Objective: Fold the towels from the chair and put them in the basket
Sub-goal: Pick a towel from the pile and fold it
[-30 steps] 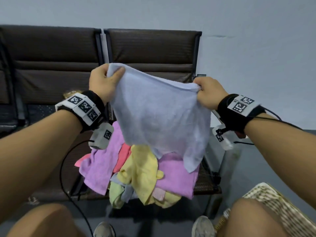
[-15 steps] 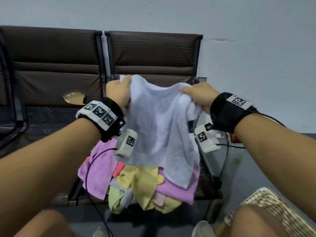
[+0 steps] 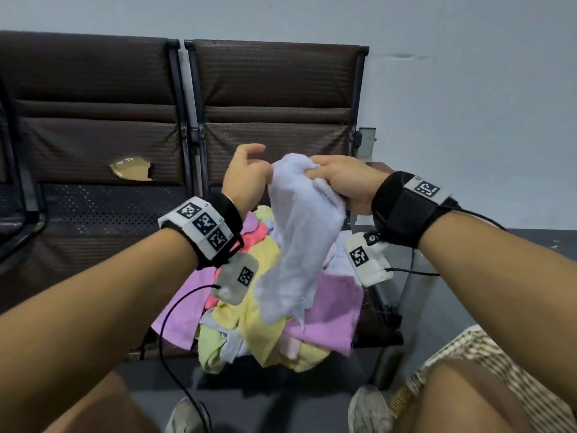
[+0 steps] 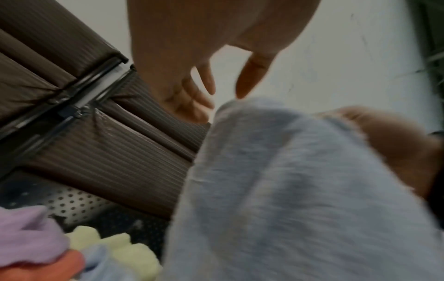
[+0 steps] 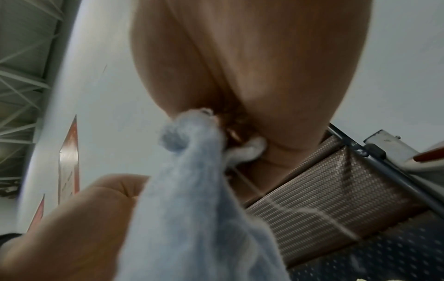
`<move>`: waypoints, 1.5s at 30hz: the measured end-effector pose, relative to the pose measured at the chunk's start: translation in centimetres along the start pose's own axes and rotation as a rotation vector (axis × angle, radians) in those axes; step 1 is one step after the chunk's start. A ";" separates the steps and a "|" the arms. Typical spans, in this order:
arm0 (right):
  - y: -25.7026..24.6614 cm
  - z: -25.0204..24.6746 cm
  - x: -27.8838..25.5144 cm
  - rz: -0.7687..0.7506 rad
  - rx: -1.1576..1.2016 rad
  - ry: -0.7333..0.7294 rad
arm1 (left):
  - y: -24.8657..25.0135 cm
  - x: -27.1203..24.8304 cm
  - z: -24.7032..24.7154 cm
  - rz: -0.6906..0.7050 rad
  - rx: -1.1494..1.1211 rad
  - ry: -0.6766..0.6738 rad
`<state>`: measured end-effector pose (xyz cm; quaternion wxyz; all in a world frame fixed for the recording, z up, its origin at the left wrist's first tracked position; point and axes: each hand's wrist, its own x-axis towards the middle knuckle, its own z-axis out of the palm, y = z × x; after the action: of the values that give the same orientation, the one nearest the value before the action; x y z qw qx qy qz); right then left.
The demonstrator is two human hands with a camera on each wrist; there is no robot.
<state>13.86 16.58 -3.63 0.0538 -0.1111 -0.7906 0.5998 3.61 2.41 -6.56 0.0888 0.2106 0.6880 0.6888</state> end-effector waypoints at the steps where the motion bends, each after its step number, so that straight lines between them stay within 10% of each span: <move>1: -0.3 0.1 -0.3 -0.007 0.019 -0.063 | -0.2 0.2 -0.3 -0.050 -0.004 -0.117; 4: -0.6 -0.1 -0.1 -0.019 0.076 -0.102 | -0.2 0.4 -1.2 -0.178 -0.062 -0.531; 6: -0.7 -1.0 0.2 -0.029 0.063 -0.055 | -0.1 0.9 -1.5 -0.178 -0.104 -0.580; 15: 0.6 -6.2 4.4 0.001 -0.766 0.279 | -1.1 7.4 0.4 0.292 0.613 -0.146; 23: 0.7 -5.7 6.4 -0.473 -0.691 0.565 | 1.3 11.0 0.5 0.402 0.093 -0.108; 29: 7.1 -4.1 4.9 -0.197 -0.811 0.168 | -7.0 7.6 -1.3 0.058 0.297 -0.207; 38: 18.0 -0.9 0.7 0.165 -0.692 -0.442 | -14.7 -0.3 -3.3 -0.437 0.464 -0.716; 45: 19.2 -0.8 2.3 0.452 -0.346 -0.349 | -15.3 0.7 -2.7 -0.562 0.530 -0.700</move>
<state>13.95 22.75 -21.94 -0.2366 -0.1866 -0.8333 0.4635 -0.72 0.80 -21.42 0.4387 0.2509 0.7977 0.3290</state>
